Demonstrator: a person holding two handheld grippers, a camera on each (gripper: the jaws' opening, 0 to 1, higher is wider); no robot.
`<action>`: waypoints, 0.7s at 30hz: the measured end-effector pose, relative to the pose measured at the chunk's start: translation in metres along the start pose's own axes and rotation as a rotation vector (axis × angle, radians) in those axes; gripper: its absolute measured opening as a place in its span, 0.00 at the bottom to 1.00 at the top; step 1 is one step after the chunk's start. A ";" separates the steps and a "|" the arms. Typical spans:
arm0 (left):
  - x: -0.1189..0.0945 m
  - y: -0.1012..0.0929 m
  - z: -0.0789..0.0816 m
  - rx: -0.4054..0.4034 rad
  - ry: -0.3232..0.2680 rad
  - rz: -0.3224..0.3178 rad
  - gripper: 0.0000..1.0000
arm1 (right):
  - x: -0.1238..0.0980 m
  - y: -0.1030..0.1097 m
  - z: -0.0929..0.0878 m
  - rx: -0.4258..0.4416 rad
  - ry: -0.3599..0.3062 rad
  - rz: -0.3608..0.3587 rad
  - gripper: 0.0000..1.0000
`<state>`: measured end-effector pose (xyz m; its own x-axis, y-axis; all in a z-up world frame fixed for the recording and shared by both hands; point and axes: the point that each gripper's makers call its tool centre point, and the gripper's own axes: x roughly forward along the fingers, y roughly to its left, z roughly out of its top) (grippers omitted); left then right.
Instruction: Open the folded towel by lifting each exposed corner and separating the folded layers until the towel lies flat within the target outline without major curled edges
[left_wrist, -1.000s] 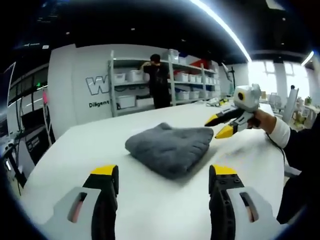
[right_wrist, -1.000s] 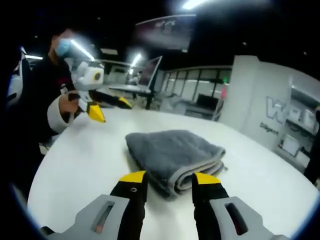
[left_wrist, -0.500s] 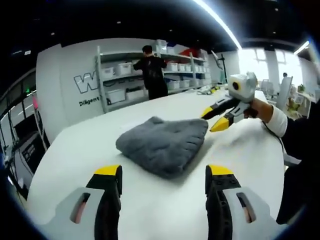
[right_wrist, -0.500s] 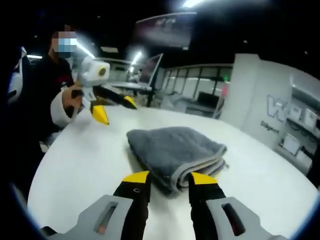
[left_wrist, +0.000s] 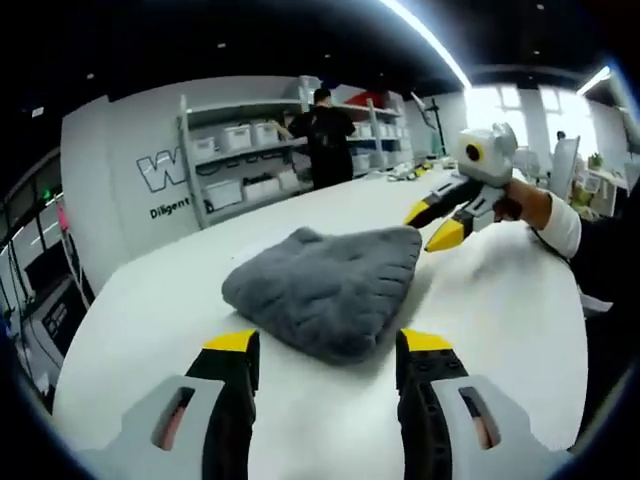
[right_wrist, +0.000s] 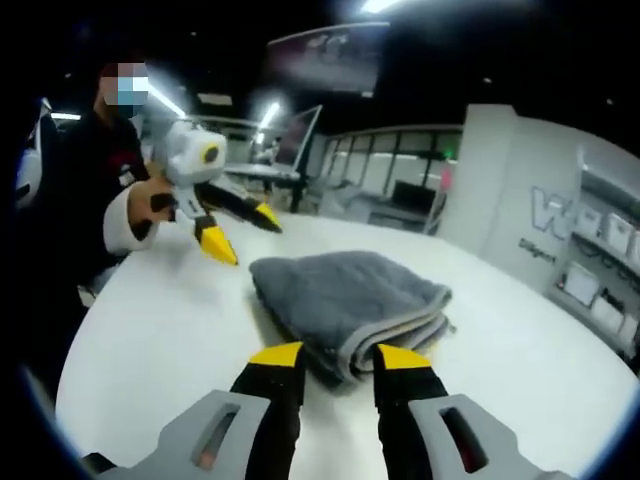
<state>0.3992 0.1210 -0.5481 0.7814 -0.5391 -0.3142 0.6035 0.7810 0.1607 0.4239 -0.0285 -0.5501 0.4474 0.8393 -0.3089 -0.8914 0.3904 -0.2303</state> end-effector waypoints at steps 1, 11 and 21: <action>0.001 0.000 -0.001 -0.004 0.003 -0.013 0.54 | 0.000 0.000 0.000 0.000 0.001 0.000 0.24; 0.011 -0.005 -0.010 0.014 0.019 -0.046 0.45 | 0.001 0.004 -0.001 -0.001 0.009 0.001 0.22; 0.020 -0.002 -0.010 0.030 -0.018 -0.063 0.35 | 0.001 0.005 -0.006 0.006 0.026 -0.007 0.16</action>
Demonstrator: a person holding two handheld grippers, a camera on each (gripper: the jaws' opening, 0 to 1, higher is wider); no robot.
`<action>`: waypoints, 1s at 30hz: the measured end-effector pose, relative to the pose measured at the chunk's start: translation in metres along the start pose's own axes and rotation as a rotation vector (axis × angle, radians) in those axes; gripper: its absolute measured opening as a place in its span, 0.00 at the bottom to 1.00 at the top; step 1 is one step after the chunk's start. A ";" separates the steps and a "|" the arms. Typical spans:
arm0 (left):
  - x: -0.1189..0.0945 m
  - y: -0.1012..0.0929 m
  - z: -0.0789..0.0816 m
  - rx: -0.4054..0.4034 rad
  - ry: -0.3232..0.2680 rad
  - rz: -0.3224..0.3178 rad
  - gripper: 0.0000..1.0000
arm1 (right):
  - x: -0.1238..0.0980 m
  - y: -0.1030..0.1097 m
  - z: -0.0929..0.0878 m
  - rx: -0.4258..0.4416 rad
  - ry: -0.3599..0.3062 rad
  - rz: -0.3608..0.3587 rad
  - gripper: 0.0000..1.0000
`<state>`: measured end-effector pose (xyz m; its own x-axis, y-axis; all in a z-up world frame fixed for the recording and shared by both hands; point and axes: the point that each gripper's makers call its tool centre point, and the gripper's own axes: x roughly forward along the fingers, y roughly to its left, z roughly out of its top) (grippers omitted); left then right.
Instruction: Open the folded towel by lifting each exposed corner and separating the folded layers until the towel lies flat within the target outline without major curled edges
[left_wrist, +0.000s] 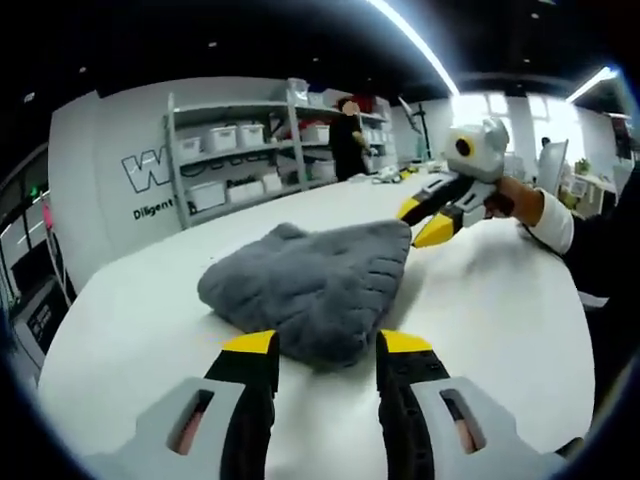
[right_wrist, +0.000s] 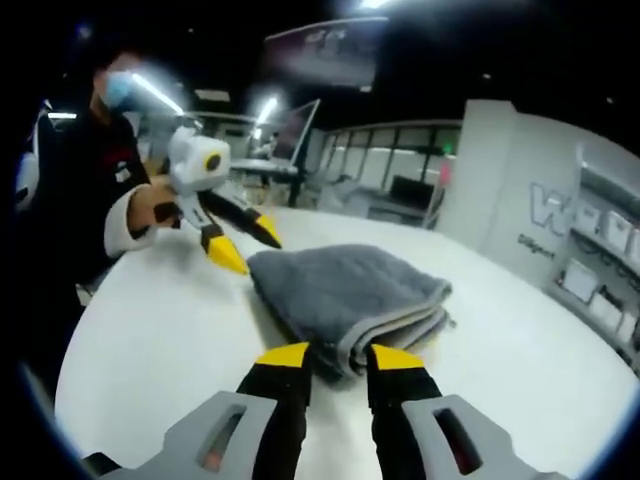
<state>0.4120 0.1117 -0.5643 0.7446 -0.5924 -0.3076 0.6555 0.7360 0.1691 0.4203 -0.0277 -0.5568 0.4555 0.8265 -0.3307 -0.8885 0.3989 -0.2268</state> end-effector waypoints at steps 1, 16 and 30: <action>0.002 0.002 -0.001 0.002 0.002 -0.002 0.34 | 0.000 0.001 0.000 0.000 0.001 0.001 0.16; 0.010 0.006 -0.001 0.010 -0.029 -0.047 0.28 | 0.001 0.007 -0.002 0.033 0.004 0.010 0.08; 0.006 0.018 0.003 0.020 -0.045 0.008 0.19 | 0.001 0.021 0.004 0.079 -0.015 0.065 0.03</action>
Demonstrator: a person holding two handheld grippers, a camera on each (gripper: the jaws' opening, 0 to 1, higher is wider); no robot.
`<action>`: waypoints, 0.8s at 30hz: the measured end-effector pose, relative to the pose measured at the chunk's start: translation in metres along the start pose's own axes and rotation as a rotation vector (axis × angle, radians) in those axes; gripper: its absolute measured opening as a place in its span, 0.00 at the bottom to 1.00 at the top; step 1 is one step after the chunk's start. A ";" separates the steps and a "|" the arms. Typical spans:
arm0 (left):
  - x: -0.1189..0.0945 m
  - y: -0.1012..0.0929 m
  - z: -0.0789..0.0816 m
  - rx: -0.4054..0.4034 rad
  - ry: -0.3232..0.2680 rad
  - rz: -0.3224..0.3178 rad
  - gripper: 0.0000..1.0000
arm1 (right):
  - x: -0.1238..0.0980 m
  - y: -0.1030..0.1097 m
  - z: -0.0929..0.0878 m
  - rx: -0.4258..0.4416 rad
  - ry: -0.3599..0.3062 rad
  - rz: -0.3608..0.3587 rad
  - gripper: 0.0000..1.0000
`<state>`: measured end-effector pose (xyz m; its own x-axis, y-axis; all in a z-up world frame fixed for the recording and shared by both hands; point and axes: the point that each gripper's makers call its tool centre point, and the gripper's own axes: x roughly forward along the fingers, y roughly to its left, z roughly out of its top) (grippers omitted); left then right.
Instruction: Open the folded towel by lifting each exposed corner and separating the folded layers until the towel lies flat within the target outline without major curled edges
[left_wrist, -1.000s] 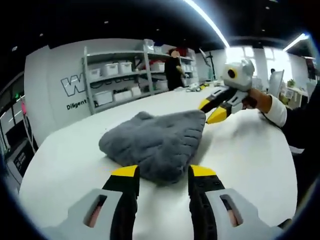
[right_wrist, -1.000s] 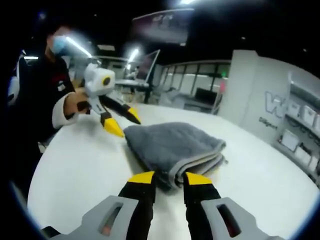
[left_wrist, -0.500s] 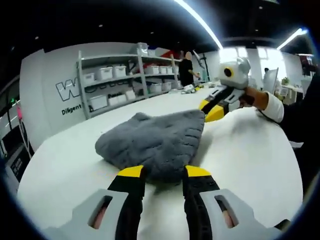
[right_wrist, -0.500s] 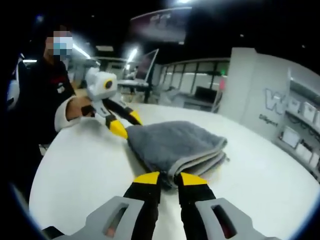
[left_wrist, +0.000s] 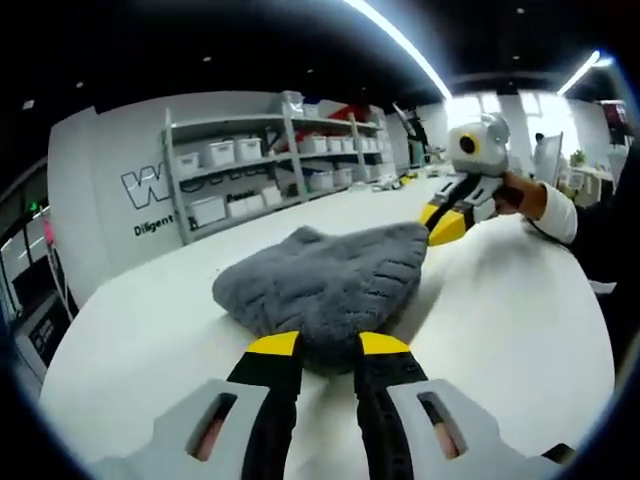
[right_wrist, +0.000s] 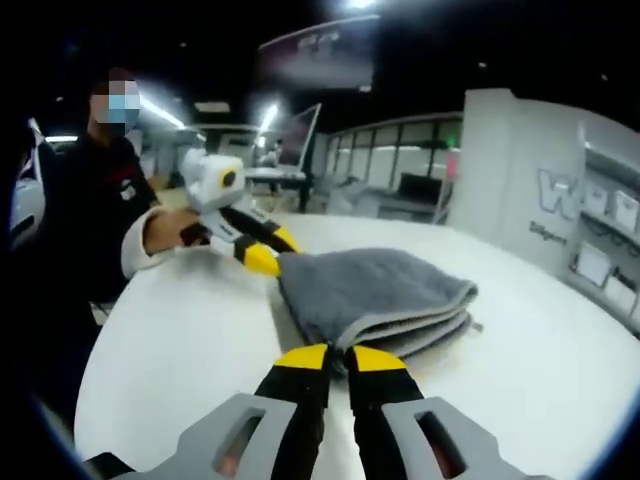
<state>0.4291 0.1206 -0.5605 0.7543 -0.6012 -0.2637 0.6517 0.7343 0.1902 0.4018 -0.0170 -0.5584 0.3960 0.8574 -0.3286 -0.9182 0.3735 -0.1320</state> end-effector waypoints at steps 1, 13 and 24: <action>0.000 0.000 0.000 -0.001 0.000 0.001 0.19 | 0.000 0.000 0.000 0.002 -0.001 0.001 0.03; -0.002 0.001 0.003 -0.041 -0.006 0.027 0.13 | -0.001 -0.002 0.004 0.053 -0.011 0.041 0.02; -0.005 -0.005 0.001 -0.050 -0.008 0.022 0.14 | -0.001 -0.004 0.008 0.077 -0.026 0.055 0.02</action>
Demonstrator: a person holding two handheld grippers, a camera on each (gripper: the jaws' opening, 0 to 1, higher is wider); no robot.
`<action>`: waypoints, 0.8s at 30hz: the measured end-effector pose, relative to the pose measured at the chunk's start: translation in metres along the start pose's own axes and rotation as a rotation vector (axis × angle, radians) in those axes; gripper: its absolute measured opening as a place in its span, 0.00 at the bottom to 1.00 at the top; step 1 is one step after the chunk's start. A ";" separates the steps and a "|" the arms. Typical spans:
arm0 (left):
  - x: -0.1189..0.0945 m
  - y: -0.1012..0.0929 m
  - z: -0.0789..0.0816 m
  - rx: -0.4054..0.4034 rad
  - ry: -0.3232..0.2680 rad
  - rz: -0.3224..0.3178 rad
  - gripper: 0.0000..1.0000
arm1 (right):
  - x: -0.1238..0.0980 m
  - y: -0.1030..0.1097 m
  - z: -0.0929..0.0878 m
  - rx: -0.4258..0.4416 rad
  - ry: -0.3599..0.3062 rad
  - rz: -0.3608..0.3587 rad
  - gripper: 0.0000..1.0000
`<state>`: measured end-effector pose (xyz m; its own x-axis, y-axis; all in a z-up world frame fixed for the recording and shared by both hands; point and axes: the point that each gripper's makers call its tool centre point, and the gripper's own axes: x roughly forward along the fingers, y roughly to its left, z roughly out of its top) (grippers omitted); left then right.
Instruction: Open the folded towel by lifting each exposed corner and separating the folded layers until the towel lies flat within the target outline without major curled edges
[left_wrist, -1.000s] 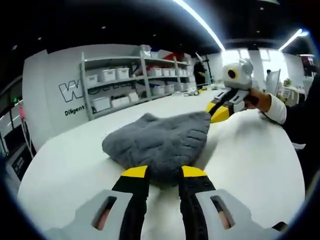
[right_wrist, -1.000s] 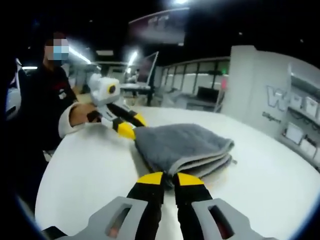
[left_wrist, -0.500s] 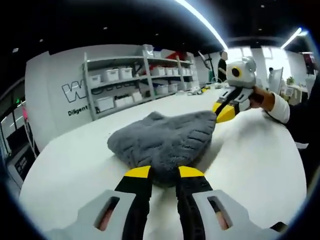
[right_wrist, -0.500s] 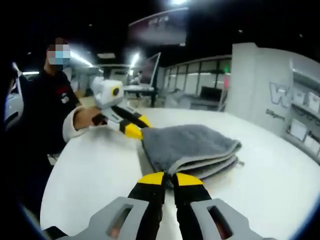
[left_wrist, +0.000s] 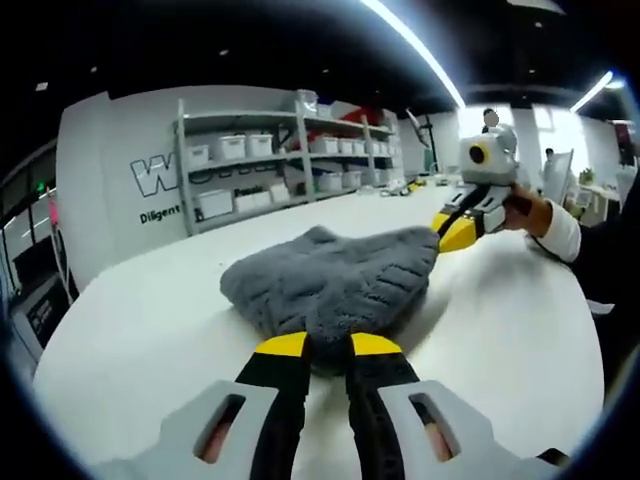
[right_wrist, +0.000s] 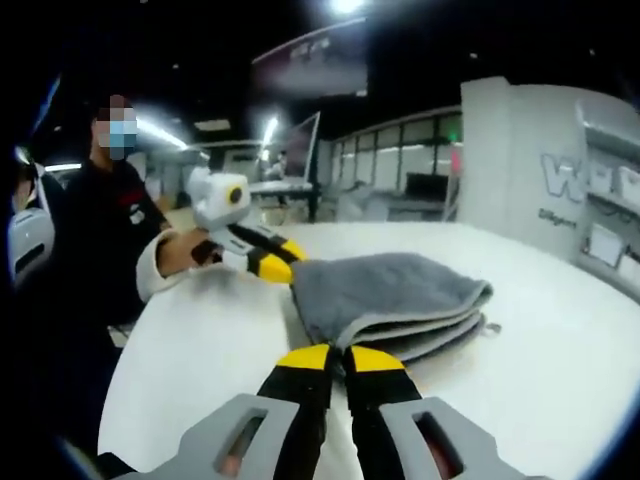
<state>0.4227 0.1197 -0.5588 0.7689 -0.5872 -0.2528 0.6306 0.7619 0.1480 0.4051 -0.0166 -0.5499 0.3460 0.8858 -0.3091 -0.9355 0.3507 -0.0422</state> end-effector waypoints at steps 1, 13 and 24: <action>-0.001 0.000 0.002 0.023 -0.011 0.007 0.14 | -0.001 -0.002 0.001 -0.002 -0.005 -0.003 0.02; -0.001 0.000 0.006 0.142 -0.033 0.044 0.38 | -0.005 -0.016 0.014 -0.013 -0.045 -0.018 0.02; -0.002 -0.016 0.031 0.169 -0.144 0.009 0.43 | -0.005 -0.013 0.029 -0.050 -0.108 -0.033 0.01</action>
<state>0.4144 0.1003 -0.5306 0.7741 -0.6229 -0.1130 0.6230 0.7179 0.3106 0.4180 -0.0166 -0.5201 0.3794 0.9027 -0.2030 -0.9251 0.3666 -0.0991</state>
